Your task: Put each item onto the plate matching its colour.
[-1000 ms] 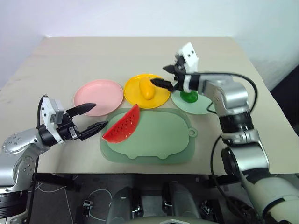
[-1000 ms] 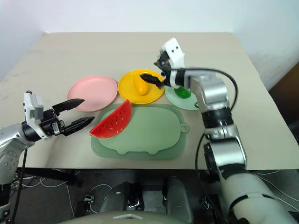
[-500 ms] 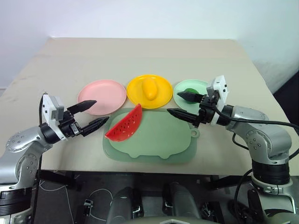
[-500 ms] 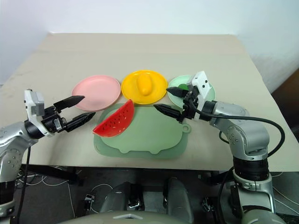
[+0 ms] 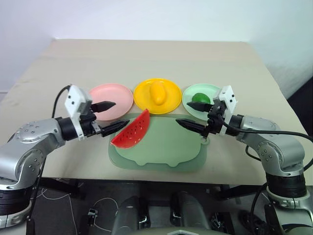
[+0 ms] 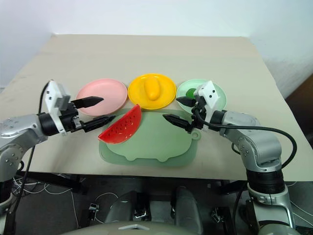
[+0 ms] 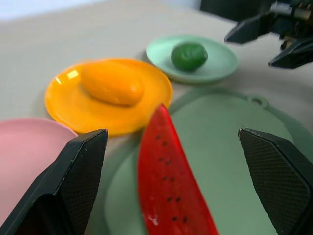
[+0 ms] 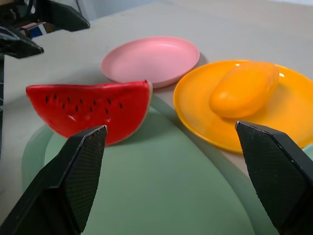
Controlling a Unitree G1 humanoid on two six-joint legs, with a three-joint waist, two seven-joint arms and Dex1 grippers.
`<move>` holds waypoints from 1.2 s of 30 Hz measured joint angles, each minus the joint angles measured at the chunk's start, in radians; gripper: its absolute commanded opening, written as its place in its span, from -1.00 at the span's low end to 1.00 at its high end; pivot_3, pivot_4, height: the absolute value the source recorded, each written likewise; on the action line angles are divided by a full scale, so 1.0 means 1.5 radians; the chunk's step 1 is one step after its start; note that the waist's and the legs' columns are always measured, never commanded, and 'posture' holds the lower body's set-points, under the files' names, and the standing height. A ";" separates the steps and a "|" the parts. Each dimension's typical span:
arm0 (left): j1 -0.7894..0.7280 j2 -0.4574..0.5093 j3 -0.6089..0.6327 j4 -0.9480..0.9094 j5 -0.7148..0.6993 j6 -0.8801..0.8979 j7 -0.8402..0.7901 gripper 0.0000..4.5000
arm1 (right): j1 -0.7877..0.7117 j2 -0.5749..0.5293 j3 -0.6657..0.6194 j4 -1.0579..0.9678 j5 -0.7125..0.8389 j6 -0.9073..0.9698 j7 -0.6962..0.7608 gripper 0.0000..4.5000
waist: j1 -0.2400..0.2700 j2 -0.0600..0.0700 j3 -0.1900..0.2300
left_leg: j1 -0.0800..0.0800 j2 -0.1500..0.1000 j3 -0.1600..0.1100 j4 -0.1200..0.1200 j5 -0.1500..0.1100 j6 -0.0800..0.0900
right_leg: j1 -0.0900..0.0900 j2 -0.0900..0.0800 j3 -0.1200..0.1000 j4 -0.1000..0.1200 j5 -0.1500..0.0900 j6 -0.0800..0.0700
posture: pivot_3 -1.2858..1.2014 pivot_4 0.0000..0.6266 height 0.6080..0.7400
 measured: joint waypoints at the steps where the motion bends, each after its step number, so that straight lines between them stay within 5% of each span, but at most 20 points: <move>1: -0.007 0.010 -0.011 0.000 0.002 0.016 0.007 1.00 | 0.002 0.000 0.000 -0.002 0.001 0.000 -0.004 0.99 | 0.000 0.000 0.000 | 0.000 0.000 0.000 0.000 0.000 0.000 | 0.000 0.000 0.000 0.000 0.000 0.000 | 0.03 -0.52 0.33; 9: -0.121 -0.001 -0.111 0.017 0.020 0.154 0.067 1.00 | 0.012 0.000 -0.002 -0.012 0.007 -0.006 -0.028 0.99 | 0.013 0.000 0.000 | 0.000 0.000 0.000 0.000 0.000 0.000 | 0.001 0.000 0.000 0.000 0.000 0.000 | 0.03 -0.52 0.33; 23: -0.160 -0.054 -0.256 0.061 0.116 0.225 0.107 1.00 | 0.013 -0.002 -0.002 -0.009 0.004 -0.019 -0.053 0.99 | 0.015 0.000 0.000 | 0.000 0.000 0.000 0.000 0.000 0.000 | 0.001 0.000 0.000 0.000 0.000 0.000 | 0.03 -0.52 0.33; 28: -0.162 -0.061 -0.273 0.065 0.144 0.209 0.098 0.49 | 0.013 -0.003 -0.002 -0.009 0.003 -0.020 -0.057 1.00 | 0.016 0.000 0.000 | 0.000 0.000 -0.001 0.001 0.000 0.000 | 0.001 0.000 0.000 0.000 -0.001 -0.002 | 0.03 -0.52 0.33; 36: -0.170 -0.059 -0.264 0.074 0.151 0.211 0.079 0.44 | 0.016 -0.006 -0.002 -0.009 0.002 -0.021 -0.058 1.00 | 0.015 0.000 0.000 | 0.000 0.000 -0.001 0.001 0.000 0.000 | 0.001 0.000 0.000 0.000 -0.001 -0.001 | 0.03 -0.52 0.33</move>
